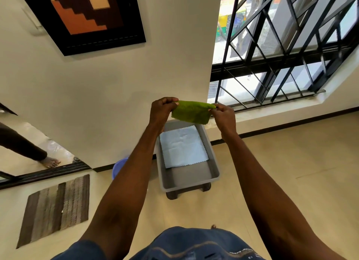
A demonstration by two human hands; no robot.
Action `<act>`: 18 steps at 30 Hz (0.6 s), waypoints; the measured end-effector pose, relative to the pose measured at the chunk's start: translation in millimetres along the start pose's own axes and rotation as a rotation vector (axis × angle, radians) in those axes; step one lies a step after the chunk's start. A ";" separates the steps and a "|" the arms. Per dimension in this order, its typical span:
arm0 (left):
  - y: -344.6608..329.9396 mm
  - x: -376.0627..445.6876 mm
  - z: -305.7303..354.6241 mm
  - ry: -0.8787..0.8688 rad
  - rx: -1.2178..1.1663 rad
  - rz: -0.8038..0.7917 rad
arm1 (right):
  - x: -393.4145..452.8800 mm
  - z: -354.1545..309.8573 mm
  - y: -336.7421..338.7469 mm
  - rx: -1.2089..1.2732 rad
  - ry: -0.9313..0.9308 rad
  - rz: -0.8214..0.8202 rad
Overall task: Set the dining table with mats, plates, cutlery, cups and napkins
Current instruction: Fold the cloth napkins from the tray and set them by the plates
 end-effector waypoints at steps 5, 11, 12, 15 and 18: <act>-6.0 3.4 9.4 -0.046 -0.010 -0.038 | 2.6 -2.6 0.2 0.036 -0.045 0.005; -7.3 8.2 14.3 -0.053 -0.003 -0.077 | -0.6 -4.3 -0.7 0.159 -0.102 -0.048; -6.9 8.7 14.1 -0.049 -0.002 -0.078 | -1.5 -5.1 -0.3 0.170 -0.106 -0.051; -4.1 10.4 11.5 -0.037 0.006 -0.079 | -2.1 -4.6 -0.9 0.216 -0.125 -0.050; -2.6 12.1 9.3 -0.032 0.002 -0.089 | -0.1 -6.9 -2.6 0.221 -0.105 -0.054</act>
Point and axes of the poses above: each hand's wrist, its own x-axis towards the middle knuckle, its own y-axis out of the back of the hand, z = x × y, the point moved 7 cm from there along x, towards the middle knuckle, and after that the axes turned 5 degrees about -z, right-handed, at the moved point
